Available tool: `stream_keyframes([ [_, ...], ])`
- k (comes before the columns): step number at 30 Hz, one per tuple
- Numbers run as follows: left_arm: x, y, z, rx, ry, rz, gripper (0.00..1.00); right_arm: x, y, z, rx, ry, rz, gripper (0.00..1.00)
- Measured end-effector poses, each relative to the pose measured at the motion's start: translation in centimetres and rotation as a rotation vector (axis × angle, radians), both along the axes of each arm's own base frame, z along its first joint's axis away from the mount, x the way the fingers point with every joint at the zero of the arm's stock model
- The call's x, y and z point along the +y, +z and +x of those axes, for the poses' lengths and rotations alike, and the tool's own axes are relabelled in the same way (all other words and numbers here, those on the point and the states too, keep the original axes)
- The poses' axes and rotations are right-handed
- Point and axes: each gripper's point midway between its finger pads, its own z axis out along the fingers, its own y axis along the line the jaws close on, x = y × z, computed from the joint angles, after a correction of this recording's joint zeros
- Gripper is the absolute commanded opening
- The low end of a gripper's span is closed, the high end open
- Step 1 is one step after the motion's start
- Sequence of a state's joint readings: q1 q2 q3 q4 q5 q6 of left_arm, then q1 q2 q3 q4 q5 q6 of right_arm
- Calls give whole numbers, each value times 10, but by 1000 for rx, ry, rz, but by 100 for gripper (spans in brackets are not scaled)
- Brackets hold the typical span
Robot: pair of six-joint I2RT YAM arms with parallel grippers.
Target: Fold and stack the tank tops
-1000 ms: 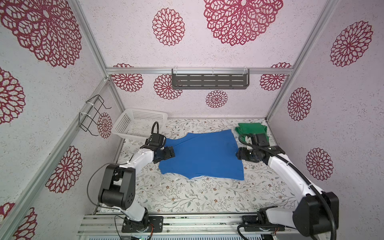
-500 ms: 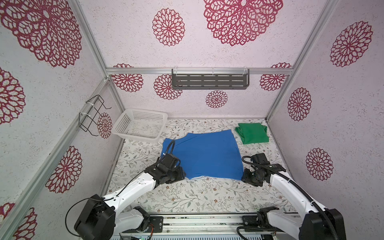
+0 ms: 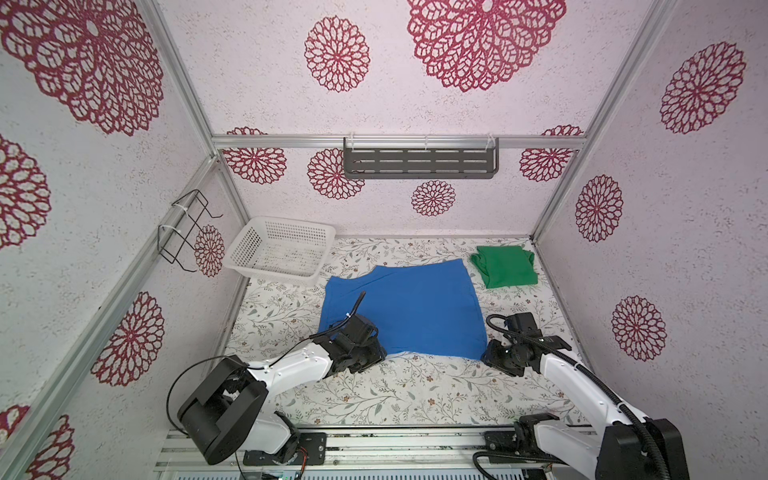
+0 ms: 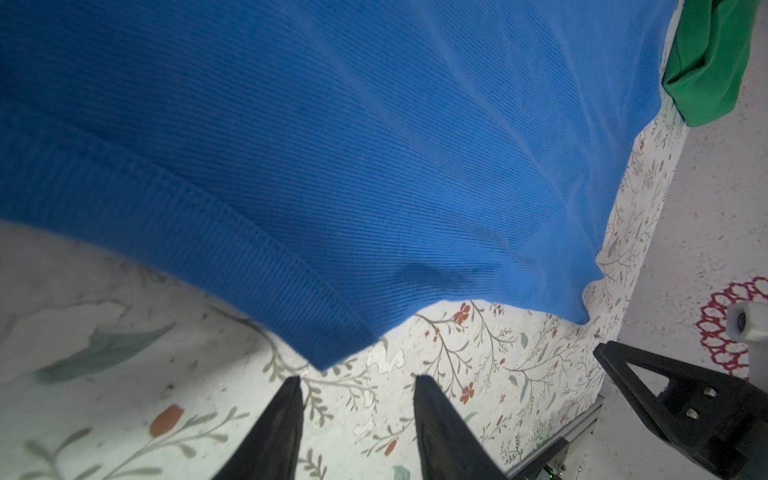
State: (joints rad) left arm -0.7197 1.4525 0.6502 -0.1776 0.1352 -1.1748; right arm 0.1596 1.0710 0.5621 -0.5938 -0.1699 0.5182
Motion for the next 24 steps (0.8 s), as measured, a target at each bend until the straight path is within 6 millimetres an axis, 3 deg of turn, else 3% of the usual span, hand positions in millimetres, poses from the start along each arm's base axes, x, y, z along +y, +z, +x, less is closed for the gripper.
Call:
stream_keyframes([
  [4,1,-7,1,13,10,22,39,0,1,2,-8,-2,2,41],
  [10,-4,-5,6,16,4,32,41,1,2,6,-26,-10,9,42],
  [20,-6,-22,4,55,-14,61,18,2,-16,13,-6,-25,10,42],
  [24,-5,-24,3,58,-21,70,7,1,-18,19,-18,-33,2,36],
])
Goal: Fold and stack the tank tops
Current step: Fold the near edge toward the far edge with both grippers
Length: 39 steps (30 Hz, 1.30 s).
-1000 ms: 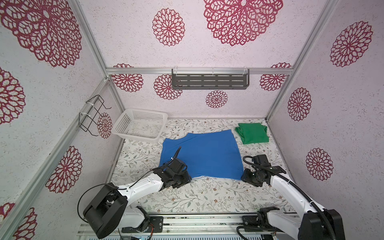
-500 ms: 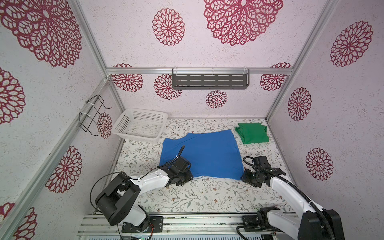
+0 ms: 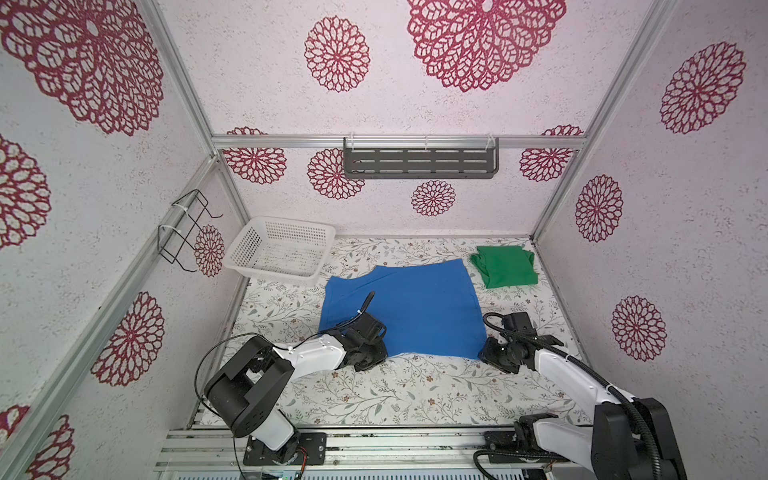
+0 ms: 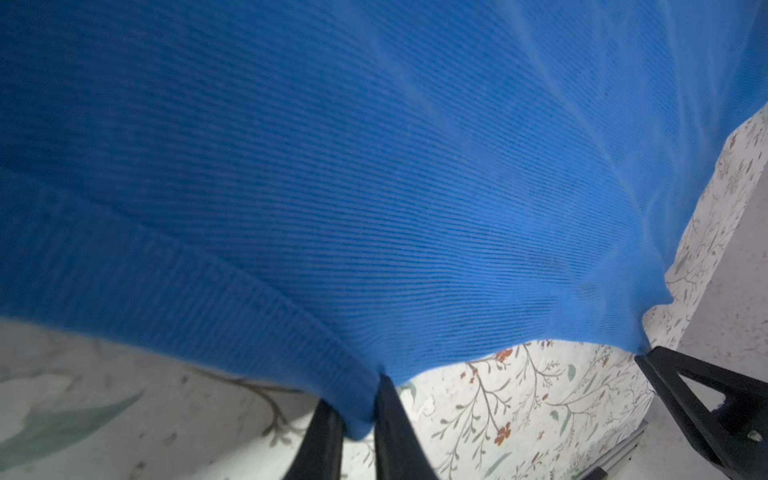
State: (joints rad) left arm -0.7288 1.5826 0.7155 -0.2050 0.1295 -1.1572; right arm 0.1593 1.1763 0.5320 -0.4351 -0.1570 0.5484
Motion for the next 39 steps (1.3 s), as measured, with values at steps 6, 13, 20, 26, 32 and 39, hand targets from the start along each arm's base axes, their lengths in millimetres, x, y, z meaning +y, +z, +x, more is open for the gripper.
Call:
stream_keyframes([
  [6,2,-1,-2,6,-8,13,0,1,-5,6,-11,-10,3,11],
  [13,4,-1,-4,8,-8,20,0,-2,-11,-2,6,-15,-8,0],
  [20,19,-1,-19,24,-2,40,0,-5,2,-15,2,-13,-18,0],
  [26,31,2,-41,47,-8,92,0,10,6,-38,61,50,-29,0],
  [32,43,8,-50,71,-27,151,0,22,23,-41,61,81,-20,0],
  [39,43,27,-33,61,-85,174,0,25,39,-21,58,99,-44,0],
])
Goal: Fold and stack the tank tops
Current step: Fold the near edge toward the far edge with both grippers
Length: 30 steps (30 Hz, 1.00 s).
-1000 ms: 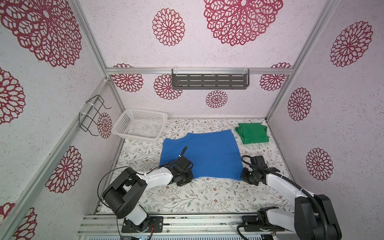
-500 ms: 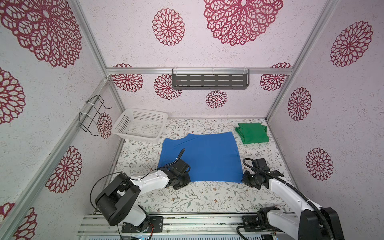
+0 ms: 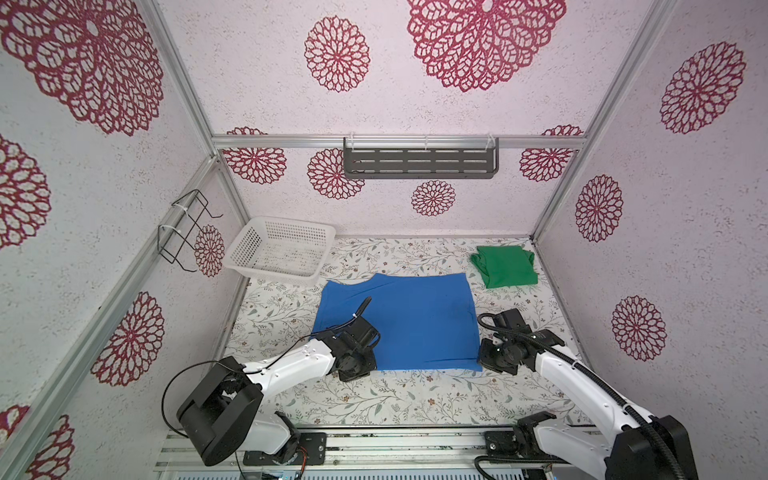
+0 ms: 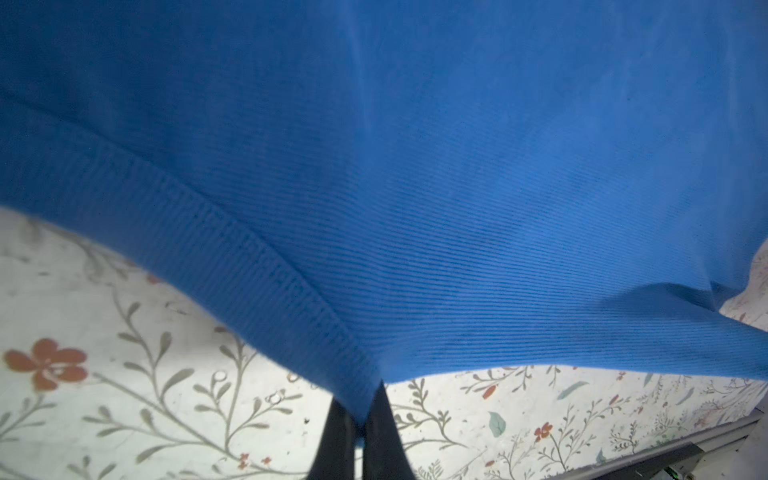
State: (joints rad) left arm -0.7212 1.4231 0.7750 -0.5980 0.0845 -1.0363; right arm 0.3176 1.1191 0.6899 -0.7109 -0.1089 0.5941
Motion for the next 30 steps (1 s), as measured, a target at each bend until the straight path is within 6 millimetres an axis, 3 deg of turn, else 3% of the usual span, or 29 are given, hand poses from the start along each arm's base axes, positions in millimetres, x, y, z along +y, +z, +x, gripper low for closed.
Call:
stream_keyframes([
  [15,4,17,34,33,-131,33,0,-5,3,33,27,46,-45,0],
  [30,3,21,77,39,-200,10,0,-16,1,84,24,57,-73,0],
])
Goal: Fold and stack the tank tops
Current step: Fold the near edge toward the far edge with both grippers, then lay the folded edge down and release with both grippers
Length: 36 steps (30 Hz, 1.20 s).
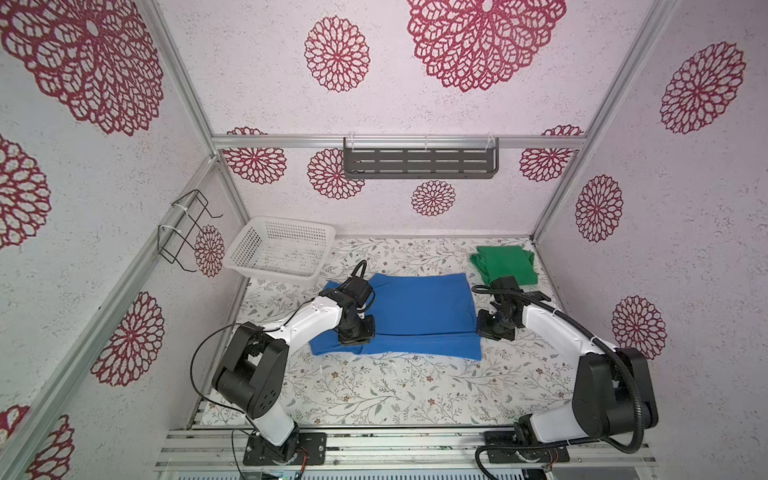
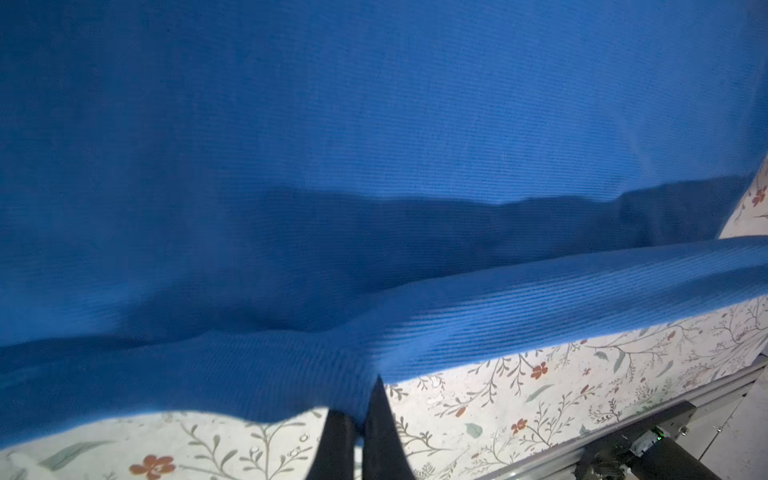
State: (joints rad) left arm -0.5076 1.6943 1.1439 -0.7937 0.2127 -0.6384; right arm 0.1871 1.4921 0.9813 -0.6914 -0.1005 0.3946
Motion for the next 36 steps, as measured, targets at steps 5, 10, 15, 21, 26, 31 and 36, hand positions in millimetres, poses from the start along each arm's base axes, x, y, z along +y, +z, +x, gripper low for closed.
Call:
stream_keyframes([
  [5,-2,0,10,2,-24,-3,0,0,-4,17,-9,19,-8,0],
  [10,-4,0,18,2,-47,0,0,-1,-2,35,-32,31,-15,0],
  [15,-2,2,31,-6,-50,-8,0,-2,-7,51,-41,38,-23,0],
  [21,-1,-6,44,5,-61,-13,5,-3,-19,64,-26,47,-29,0],
  [26,-1,-12,61,3,-76,-16,32,-4,-28,82,-30,53,-34,18],
  [31,6,4,88,-51,-90,-3,54,-10,-18,104,-84,57,-56,35],
  [36,11,33,98,-120,-87,13,51,-9,6,104,-153,63,-88,33],
])
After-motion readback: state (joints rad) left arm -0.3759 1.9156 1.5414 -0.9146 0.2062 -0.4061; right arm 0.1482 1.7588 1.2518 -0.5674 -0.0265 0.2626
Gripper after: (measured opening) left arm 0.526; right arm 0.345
